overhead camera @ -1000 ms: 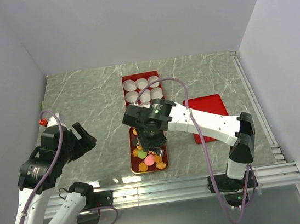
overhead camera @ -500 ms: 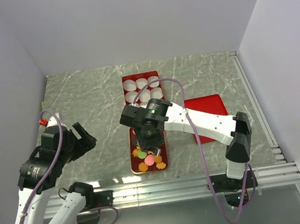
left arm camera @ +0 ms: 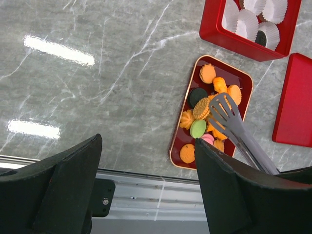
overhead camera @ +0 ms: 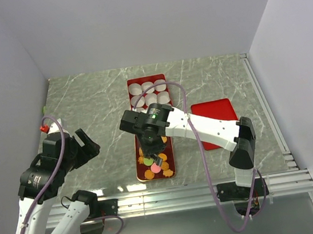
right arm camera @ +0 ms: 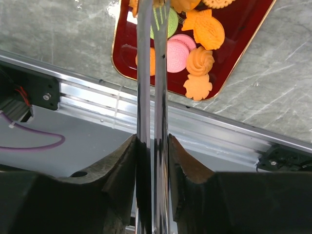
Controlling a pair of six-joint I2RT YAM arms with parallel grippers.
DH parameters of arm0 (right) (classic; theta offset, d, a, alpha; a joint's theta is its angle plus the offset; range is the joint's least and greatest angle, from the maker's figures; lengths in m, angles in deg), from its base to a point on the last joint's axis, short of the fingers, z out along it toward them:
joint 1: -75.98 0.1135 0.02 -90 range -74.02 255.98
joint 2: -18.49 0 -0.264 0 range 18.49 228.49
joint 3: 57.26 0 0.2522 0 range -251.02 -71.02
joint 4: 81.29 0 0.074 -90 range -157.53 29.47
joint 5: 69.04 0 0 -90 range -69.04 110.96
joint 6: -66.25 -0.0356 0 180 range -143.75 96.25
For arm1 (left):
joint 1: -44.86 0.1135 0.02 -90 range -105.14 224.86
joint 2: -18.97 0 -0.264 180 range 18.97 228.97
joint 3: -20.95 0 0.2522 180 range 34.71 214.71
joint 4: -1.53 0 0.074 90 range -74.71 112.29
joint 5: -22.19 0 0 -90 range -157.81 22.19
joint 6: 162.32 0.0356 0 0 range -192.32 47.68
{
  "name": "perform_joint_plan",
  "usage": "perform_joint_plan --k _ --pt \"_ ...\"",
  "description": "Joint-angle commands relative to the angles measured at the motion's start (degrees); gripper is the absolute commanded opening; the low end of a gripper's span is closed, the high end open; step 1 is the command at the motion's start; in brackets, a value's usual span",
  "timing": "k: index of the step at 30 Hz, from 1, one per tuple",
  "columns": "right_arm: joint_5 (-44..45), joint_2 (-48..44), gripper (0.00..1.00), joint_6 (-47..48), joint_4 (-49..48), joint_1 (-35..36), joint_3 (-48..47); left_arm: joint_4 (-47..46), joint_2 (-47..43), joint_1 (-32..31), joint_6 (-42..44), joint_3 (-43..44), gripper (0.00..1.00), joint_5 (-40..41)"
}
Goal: Pack the cookies
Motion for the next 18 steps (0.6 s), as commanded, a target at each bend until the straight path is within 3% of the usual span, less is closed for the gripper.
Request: perform_joint_plan --k 1,6,18 --pt "0.92 -0.33 0.32 -0.16 0.90 0.43 -0.49 0.25 -0.90 -0.15 0.96 0.40 0.82 1.18" --pt "1.09 -0.16 0.31 0.19 0.99 0.43 0.30 0.34 -1.16 -0.15 0.96 0.40 0.83 1.35" --pt "3.28 -3.93 0.13 0.55 2.83 0.26 2.50 -0.71 0.15 -0.15 0.52 0.66 0.82 1.35"
